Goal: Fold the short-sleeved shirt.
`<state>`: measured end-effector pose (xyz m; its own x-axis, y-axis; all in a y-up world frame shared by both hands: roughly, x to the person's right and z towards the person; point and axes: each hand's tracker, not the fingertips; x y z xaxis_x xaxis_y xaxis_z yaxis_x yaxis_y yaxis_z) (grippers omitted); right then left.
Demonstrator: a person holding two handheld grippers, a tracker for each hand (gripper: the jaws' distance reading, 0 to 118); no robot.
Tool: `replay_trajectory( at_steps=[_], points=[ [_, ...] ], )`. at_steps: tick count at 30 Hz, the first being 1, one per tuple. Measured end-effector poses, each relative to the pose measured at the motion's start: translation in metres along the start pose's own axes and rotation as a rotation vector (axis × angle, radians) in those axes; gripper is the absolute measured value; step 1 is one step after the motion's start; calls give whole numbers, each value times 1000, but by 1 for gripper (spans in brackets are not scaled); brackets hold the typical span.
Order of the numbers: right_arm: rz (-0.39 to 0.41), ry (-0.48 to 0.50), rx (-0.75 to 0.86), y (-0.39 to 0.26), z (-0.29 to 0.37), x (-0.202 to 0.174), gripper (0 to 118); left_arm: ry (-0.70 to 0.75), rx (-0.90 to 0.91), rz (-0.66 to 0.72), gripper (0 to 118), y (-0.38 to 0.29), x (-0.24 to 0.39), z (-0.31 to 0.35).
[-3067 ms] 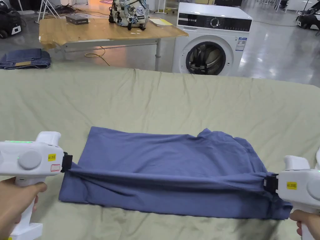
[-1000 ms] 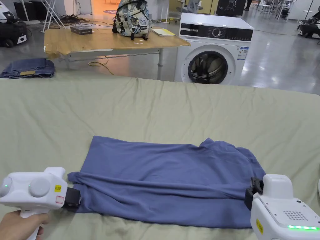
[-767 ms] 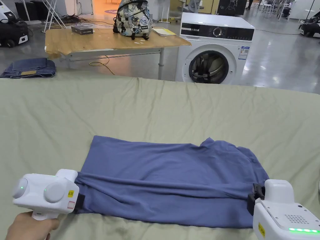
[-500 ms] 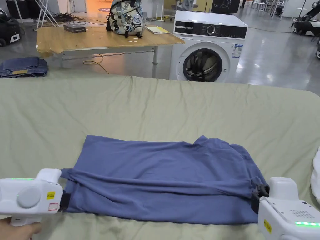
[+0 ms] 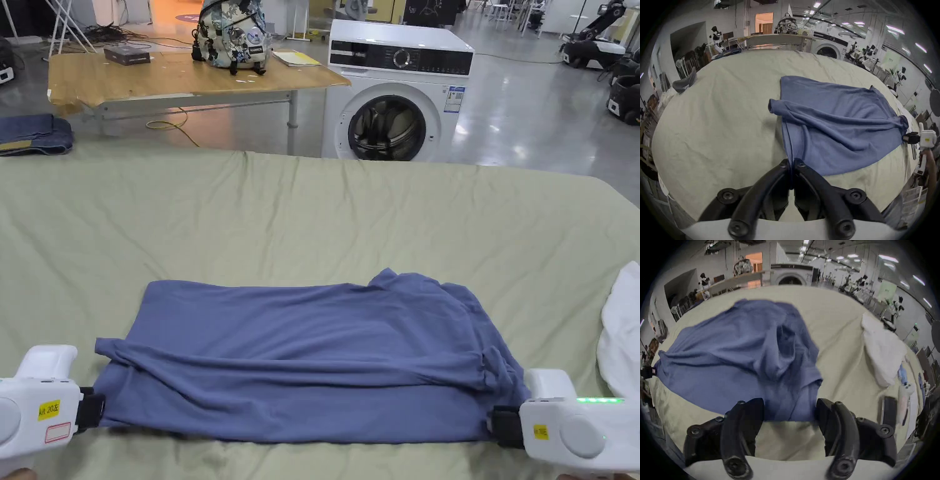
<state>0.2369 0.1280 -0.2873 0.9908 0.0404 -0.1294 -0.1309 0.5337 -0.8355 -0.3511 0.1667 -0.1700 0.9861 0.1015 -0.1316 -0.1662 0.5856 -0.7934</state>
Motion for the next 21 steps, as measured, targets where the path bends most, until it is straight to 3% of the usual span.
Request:
replay_trajectory(
  at_steps=[3, 5, 6, 8, 13, 21],
  points=[
    [-3, 13, 21, -3, -8, -4, 51, 7, -7, -5, 0, -2, 1, -4],
    [-19, 89, 39, 2, -2, -8, 8, 15, -8, -9, 0, -2, 2, -6],
    [-22, 112, 45, 4, -1, -11, 6, 16, -10, -11, 0, -2, 2, -6],
    [54, 22, 21, 5, 5, -25, 6, 22, -8, -18, 0, -1, 3, -5],
    [-23, 28, 87, 10, 33, -19, 5, -1, 37, -9, 0, 9, 2, 13],
    [26, 18, 173, 20, 102, -19, 5, -9, 116, -53, 0, 26, 2, 56]
  ],
)
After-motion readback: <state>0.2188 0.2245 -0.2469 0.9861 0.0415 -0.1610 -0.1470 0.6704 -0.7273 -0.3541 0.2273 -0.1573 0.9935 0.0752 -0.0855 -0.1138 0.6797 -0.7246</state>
